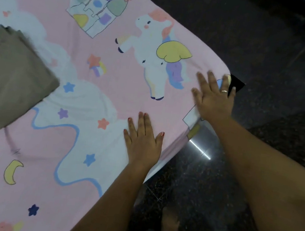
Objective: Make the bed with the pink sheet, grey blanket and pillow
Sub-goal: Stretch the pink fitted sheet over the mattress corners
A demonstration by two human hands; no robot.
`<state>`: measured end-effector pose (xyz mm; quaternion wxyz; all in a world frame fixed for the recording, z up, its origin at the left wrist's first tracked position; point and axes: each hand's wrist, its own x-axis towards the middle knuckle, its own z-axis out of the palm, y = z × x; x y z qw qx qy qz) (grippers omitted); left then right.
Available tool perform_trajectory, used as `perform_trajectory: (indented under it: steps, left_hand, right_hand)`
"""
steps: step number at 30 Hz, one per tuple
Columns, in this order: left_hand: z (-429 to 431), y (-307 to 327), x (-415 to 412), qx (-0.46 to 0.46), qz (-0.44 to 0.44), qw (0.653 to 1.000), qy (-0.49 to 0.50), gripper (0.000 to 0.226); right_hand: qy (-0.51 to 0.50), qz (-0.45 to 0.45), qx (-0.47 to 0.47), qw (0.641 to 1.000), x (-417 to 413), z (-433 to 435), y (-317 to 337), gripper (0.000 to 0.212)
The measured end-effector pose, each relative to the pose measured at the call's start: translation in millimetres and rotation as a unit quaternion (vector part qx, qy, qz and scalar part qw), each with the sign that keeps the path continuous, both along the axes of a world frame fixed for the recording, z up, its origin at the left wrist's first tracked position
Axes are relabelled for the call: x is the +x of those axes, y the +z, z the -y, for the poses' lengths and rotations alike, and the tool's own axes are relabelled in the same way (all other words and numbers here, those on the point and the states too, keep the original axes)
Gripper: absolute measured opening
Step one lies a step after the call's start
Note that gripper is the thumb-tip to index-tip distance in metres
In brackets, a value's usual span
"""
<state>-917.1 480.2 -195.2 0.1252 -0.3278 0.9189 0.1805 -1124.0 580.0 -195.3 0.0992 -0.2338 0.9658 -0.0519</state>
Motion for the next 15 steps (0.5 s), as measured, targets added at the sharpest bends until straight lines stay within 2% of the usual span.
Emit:
perform_trajectory:
  steps: [2, 3, 5, 6, 8, 9, 10, 11, 12, 15]
  left_hand:
    - [-6, 2, -13, 0.013, 0.014, 1.0, 0.013, 0.084]
    - [-9, 4, -19, 0.019, 0.024, 0.999, 0.019, 0.082]
    - [-14, 5, -32, 0.028, 0.041, 0.998, 0.031, 0.08]
    - [-14, 6, -38, 0.03, 0.047, 0.998, 0.033, 0.081]
    - [-13, 6, -46, 0.024, 0.048, 0.998, 0.022, 0.082]
    - [-12, 5, -50, 0.022, 0.047, 0.999, 0.011, 0.082]
    - [-11, 4, -53, 0.02, 0.044, 0.999, 0.003, 0.082]
    - [-11, 2, -58, 0.019, 0.039, 0.999, -0.003, 0.082]
    - [-12, 1, -63, 0.018, 0.034, 0.999, -0.007, 0.081]
    - [-14, 0, -82, 0.016, 0.023, 0.999, -0.023, 0.078]
  right_hand:
    - [-0.099, 0.047, -0.032, 0.993, -5, 3, 4, 0.06]
    - [-0.15, 0.061, -0.078, 0.984, -2, 7, 2, 0.063]
    - [-0.213, 0.086, -0.22, 0.948, 9, 12, -4, 0.065]
    - [-0.236, 0.111, -0.303, 0.916, 14, 11, -8, 0.063]
    - [-0.312, 0.179, -0.453, 0.816, 14, 3, -18, 0.057]
    - [-0.37, 0.223, -0.505, 0.747, 10, -3, -24, 0.054]
    - [-0.425, 0.278, -0.531, 0.678, 5, -9, -32, 0.053]
    - [-0.462, 0.33, -0.533, 0.627, 1, -16, -39, 0.056]
    - [-0.473, 0.371, -0.513, 0.613, -2, -20, -44, 0.059]
    - [-0.456, 0.409, -0.443, 0.654, -16, -23, -56, 0.059]
